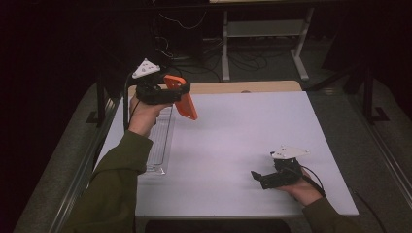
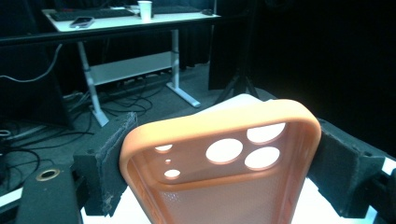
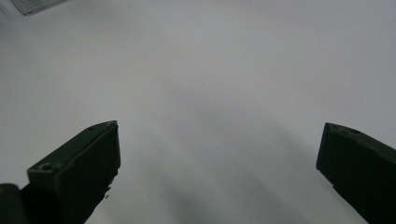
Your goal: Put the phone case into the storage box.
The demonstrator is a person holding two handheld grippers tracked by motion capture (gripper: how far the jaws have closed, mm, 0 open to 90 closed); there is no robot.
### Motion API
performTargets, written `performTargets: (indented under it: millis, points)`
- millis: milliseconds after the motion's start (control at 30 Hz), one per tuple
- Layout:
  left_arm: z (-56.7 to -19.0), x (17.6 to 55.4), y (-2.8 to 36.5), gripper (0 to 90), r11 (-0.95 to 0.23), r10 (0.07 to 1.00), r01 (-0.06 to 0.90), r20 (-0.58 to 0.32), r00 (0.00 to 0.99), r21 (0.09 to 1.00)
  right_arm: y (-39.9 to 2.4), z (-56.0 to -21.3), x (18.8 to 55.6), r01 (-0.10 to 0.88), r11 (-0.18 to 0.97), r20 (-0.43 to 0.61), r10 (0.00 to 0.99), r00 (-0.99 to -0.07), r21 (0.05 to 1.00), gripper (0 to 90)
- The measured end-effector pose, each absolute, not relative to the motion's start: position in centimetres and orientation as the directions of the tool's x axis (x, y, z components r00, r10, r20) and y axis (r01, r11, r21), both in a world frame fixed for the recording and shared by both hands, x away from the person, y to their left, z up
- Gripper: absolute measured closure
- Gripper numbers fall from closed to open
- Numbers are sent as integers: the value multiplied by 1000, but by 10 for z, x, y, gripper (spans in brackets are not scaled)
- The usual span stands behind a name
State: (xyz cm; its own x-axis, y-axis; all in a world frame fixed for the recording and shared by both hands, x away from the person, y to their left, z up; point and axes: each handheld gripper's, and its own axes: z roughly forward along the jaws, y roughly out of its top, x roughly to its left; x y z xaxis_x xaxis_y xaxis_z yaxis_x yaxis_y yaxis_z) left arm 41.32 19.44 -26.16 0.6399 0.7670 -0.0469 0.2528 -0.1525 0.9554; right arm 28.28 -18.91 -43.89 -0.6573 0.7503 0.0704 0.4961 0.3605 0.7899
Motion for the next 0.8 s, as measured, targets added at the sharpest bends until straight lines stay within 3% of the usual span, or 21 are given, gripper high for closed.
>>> performTargets:
  millis: [800]
  points:
    - [-272,438,227,153,-137,866,284,-24,499,949,-188,-440,283,496,364,67,750,-658,788,0]
